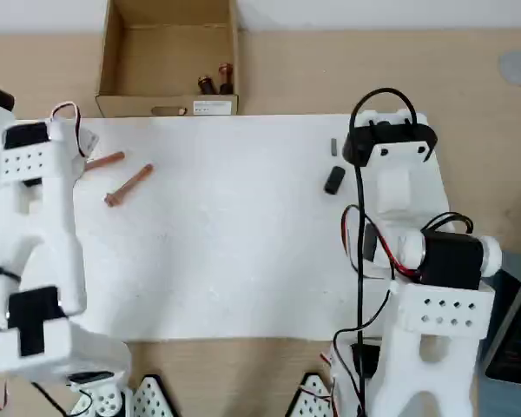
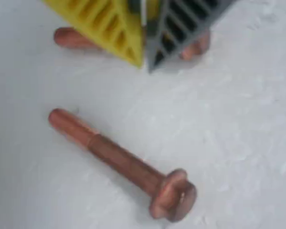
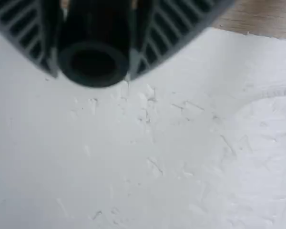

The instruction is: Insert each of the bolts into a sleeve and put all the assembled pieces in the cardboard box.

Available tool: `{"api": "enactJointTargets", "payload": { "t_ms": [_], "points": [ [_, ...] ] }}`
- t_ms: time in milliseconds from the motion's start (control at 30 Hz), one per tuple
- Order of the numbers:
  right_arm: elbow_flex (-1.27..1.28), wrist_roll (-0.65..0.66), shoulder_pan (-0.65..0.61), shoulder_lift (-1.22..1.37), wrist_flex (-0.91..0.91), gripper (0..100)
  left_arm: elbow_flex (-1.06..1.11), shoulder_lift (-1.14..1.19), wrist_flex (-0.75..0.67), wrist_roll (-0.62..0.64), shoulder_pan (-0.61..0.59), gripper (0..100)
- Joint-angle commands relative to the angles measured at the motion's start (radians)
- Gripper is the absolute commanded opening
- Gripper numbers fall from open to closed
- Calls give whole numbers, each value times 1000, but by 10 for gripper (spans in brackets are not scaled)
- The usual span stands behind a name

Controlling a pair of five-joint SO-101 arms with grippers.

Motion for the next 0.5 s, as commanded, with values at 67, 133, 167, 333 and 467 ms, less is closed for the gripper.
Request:
{"api": "enactJointTargets", "payload": {
  "t_ms": [67, 133, 167, 333, 467],
  "points": [
    [1, -9, 19, -19, 9, 10, -195, 122, 91, 71, 0, 51],
    [1, -9, 19, -19, 9, 10, -258, 174, 137, 92, 0, 113],
    [1, -9, 19, -18, 9, 10, -292, 199, 160, 97, 0, 135],
    [36, -9, 19, -19, -28, 10, -453, 309, 232, 97, -6, 126],
    [94, -9, 18, -19, -74, 11, -535, 392, 245, 97, -6, 122]
  ]
}}
